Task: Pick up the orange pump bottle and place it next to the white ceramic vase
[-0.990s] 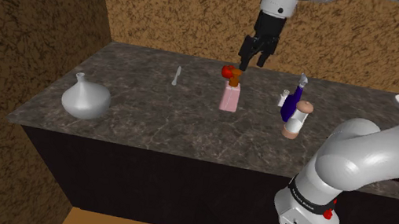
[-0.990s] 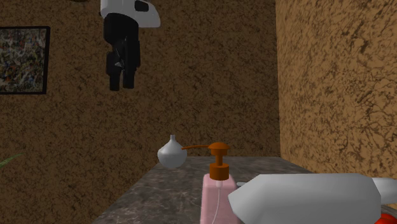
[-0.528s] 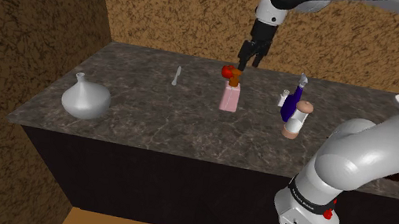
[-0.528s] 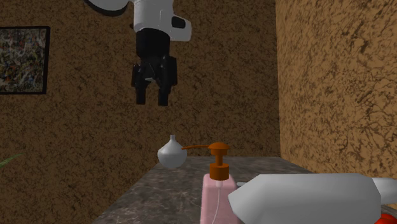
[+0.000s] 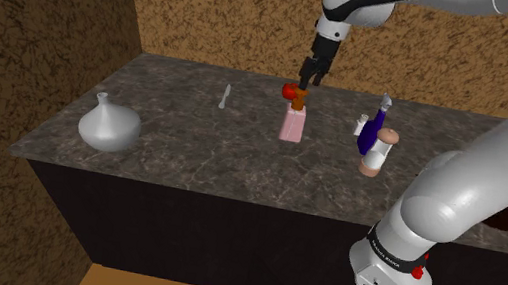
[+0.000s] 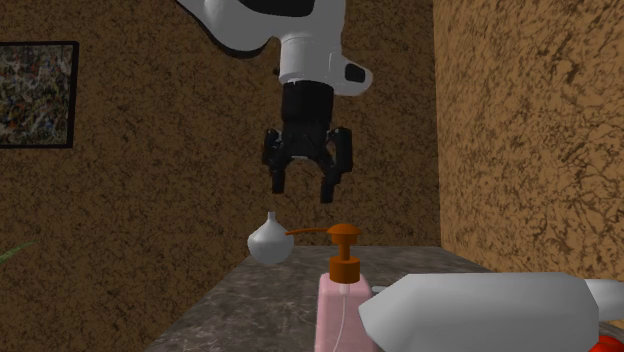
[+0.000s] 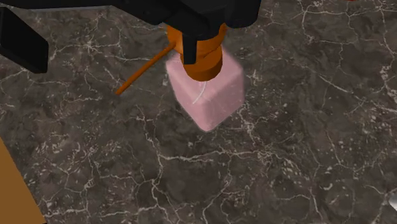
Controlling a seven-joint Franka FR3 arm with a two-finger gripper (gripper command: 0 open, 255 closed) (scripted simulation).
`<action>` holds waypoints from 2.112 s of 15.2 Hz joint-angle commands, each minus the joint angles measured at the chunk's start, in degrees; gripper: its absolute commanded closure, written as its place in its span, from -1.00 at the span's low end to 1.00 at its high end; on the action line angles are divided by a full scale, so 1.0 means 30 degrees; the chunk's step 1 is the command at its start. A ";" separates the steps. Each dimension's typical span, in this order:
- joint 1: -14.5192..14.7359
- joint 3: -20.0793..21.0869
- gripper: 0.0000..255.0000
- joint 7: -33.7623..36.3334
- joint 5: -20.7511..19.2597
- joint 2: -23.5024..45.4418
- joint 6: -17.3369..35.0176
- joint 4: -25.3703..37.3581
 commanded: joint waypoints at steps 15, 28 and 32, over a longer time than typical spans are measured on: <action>-0.0044 -0.1333 -1.00 -0.4141 0.2276 0.5207 0.2523 0.1809; -0.0044 -0.1334 1.00 -0.4141 0.2275 0.5207 0.2517 0.1814; -0.0043 -0.1329 1.00 -0.3984 0.2131 0.4983 0.2046 0.2095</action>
